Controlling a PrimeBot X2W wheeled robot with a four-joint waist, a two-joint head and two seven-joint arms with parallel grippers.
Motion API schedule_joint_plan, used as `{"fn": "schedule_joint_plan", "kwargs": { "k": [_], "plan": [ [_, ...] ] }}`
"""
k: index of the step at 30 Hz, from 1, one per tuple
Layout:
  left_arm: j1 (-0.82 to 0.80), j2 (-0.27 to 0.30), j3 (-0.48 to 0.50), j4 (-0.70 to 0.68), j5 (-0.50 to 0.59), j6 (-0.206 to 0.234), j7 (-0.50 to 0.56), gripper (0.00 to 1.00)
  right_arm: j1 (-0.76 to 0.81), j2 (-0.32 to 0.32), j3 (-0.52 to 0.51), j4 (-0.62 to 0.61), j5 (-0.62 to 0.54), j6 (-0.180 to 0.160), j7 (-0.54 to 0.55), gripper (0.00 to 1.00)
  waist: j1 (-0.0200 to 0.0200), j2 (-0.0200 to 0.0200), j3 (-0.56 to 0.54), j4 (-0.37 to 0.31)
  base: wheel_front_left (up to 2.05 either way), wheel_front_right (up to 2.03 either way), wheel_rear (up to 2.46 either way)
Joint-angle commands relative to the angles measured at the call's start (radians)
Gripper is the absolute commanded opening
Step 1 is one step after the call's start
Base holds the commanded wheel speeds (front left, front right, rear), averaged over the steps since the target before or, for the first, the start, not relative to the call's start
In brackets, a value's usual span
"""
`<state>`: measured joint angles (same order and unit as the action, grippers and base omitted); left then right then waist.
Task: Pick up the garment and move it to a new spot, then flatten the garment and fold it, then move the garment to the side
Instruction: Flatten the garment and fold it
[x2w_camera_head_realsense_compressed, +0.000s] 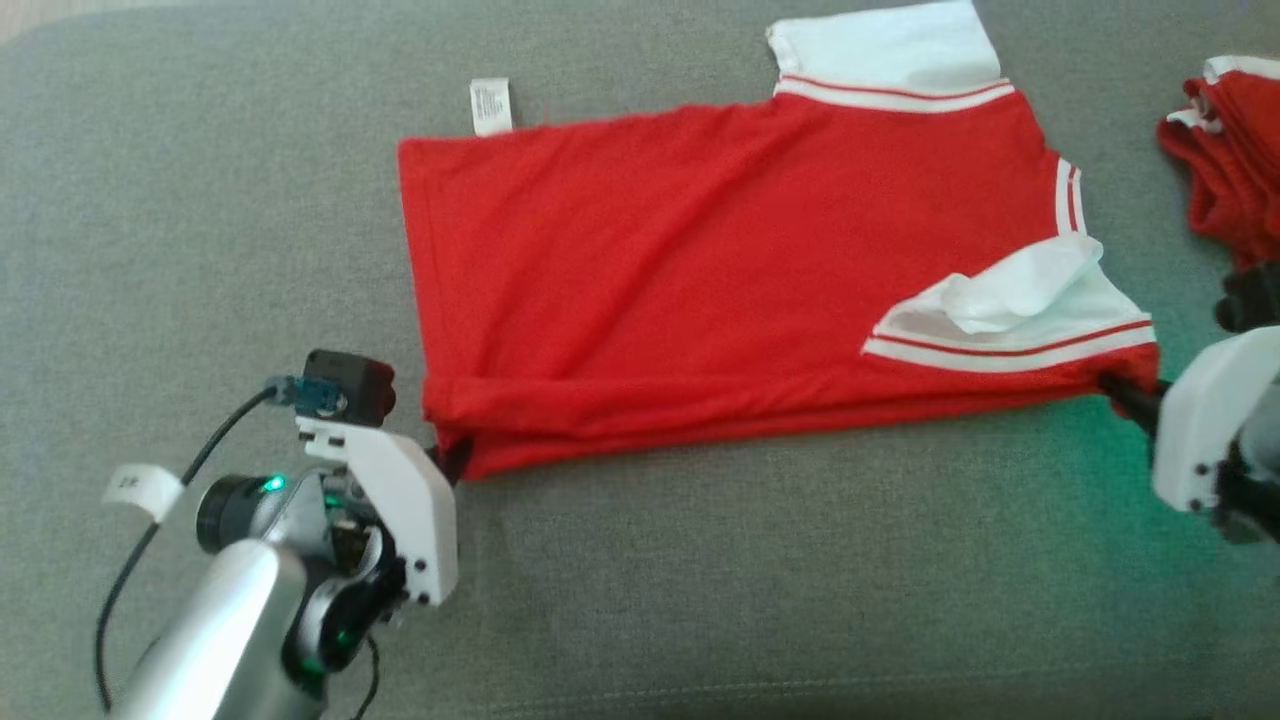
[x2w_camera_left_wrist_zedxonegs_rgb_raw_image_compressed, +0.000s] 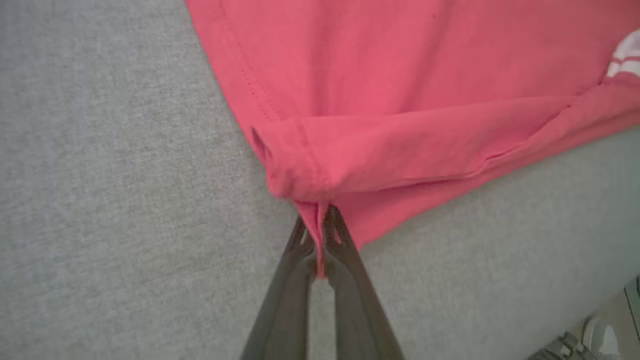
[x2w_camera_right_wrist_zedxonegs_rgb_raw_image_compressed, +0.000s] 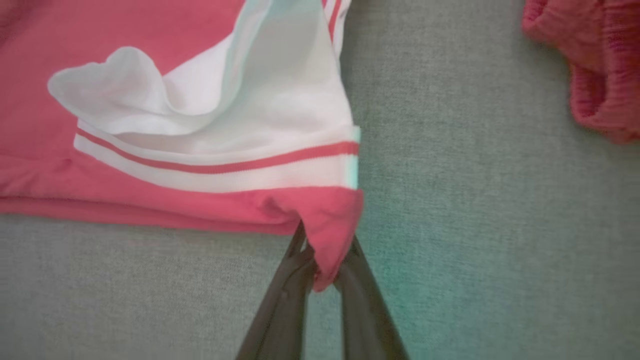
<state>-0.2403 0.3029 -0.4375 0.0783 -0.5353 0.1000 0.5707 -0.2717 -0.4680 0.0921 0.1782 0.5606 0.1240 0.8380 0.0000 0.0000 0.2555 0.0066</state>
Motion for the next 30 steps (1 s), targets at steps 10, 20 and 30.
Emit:
{"fn": "schedule_joint_plan", "kwargs": {
  "k": [10,20,30],
  "plan": [
    [0.124,0.132,0.048,-0.267,-0.093,-0.023,0.140,0.00,0.136,-0.183,-0.039,-0.214,0.117,0.007,0.177,0.00,0.0000,0.0000,-0.016,0.002,0.00,0.00,0.00],
    [0.189,0.097,0.029,-0.244,-0.092,0.012,0.105,0.00,0.205,-0.151,0.018,-0.253,0.076,0.007,0.172,1.00,0.0000,0.0000,-0.016,0.012,0.00,0.00,0.00],
    [0.118,0.096,0.095,-0.338,-0.049,0.060,0.028,1.00,0.120,-0.226,-0.088,-0.391,0.127,0.007,0.122,1.00,0.0000,0.0000,0.067,0.019,0.00,0.00,0.00]
  ]
}}
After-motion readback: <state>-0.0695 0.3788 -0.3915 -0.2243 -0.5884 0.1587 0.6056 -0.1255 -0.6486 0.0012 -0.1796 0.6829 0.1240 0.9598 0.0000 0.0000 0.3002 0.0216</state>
